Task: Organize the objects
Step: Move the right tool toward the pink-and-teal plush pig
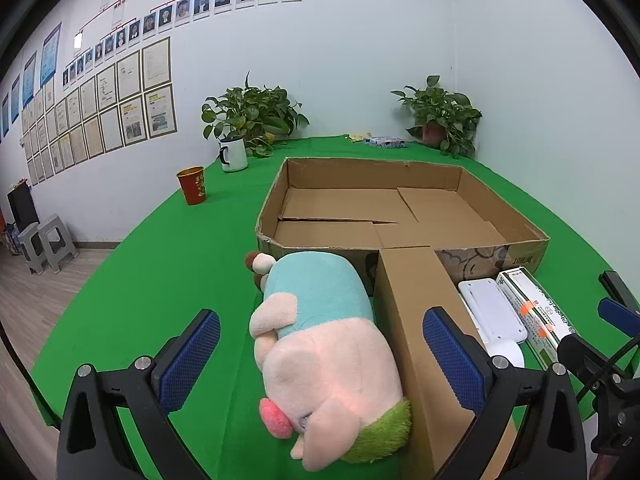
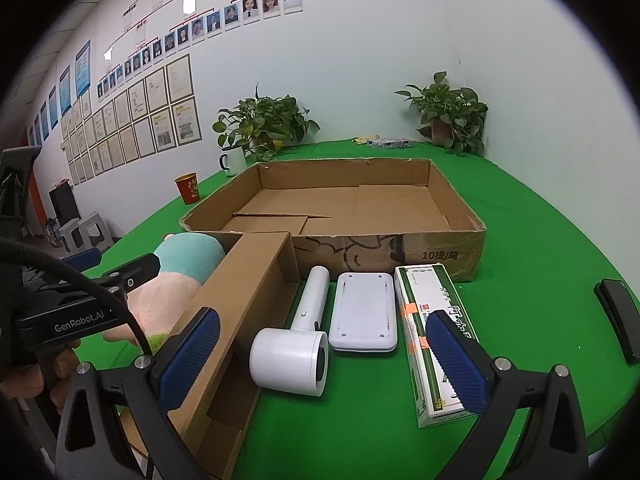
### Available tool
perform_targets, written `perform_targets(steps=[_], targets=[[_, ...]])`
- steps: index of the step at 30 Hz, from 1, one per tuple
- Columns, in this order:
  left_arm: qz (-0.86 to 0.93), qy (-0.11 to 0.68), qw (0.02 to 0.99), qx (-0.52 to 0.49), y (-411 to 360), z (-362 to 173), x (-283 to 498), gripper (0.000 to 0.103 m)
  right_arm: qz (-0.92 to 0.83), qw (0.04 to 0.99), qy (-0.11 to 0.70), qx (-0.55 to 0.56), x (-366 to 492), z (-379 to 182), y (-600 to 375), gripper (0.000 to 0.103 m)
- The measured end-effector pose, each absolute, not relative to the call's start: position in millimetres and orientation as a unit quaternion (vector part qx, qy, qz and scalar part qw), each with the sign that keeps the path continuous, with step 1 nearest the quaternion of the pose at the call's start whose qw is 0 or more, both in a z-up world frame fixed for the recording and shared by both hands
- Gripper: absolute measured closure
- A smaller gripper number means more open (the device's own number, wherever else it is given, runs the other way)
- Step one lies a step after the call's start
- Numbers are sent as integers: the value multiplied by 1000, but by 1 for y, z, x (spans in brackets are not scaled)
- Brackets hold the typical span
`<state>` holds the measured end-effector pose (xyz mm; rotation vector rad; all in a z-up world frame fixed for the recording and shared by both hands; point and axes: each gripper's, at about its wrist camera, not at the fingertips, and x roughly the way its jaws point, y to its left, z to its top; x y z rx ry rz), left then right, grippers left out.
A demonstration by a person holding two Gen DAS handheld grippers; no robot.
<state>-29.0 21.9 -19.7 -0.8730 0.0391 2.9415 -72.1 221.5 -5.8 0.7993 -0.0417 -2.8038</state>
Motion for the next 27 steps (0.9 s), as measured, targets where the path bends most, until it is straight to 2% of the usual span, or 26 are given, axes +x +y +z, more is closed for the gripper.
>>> perform_targets(steps=[17, 27], targets=[[951, -28, 83, -296, 5, -25, -39, 2, -957, 127, 21, 259, -77, 8, 194, 1], [951, -53, 64, -298, -18, -22, -30, 2, -952, 174, 36, 248, -66, 29, 178, 1]])
